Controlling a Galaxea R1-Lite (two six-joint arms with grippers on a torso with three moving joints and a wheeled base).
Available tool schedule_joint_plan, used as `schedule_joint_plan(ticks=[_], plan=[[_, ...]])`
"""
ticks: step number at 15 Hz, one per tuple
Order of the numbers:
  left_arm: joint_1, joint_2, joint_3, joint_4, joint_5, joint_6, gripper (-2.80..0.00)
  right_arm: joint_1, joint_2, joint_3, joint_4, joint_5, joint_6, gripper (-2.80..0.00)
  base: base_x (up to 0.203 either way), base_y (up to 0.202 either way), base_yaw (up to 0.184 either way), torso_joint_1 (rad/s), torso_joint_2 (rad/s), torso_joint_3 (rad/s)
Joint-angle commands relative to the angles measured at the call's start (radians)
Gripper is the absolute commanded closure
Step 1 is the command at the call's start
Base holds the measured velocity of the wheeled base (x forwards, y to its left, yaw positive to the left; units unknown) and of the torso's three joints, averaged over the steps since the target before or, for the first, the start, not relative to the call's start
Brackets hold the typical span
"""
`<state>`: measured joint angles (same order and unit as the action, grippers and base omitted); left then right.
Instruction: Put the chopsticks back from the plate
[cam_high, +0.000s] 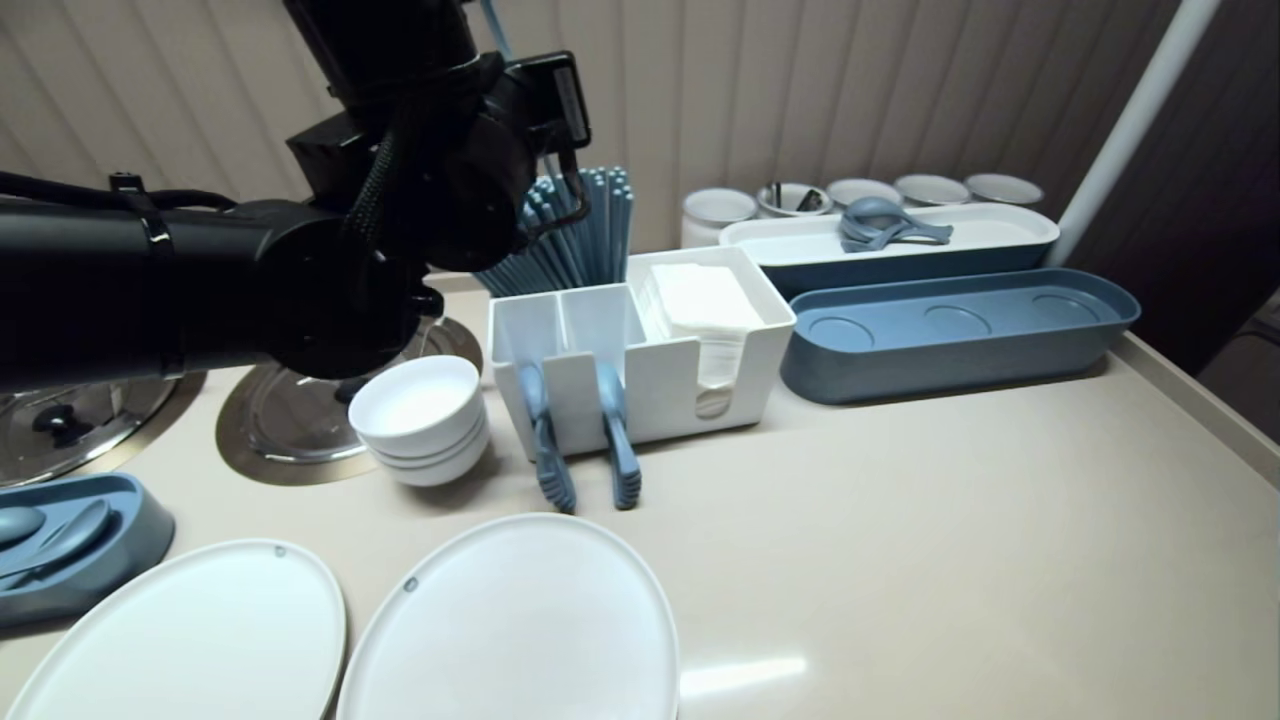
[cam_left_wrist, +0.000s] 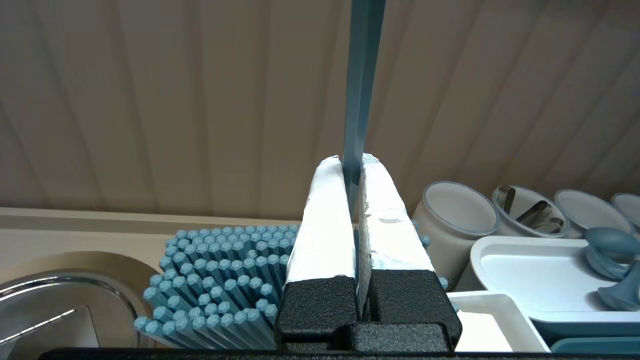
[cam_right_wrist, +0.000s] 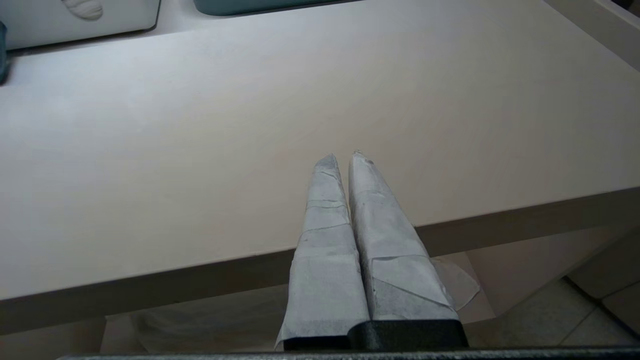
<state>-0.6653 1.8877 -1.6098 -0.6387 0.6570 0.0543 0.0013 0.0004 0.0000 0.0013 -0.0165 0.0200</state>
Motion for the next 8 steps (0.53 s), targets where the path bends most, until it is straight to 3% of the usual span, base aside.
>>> schedule_joint_plan(ticks=[1,8], plan=[[0.003,0.042,-0.008,-0.004,0.004,0.001,0.00,0.000,0.000,0.000,0.000,0.000,0.000,0.00,0.000,0.000,0.000,0.000,0.00,0.000],[0.003,0.091,-0.010,0.033,-0.007,0.001,0.00,0.001,0.000,0.000,0.000,0.000,0.000,0.00,0.000,0.000,0.000,0.000,0.00,0.000]])
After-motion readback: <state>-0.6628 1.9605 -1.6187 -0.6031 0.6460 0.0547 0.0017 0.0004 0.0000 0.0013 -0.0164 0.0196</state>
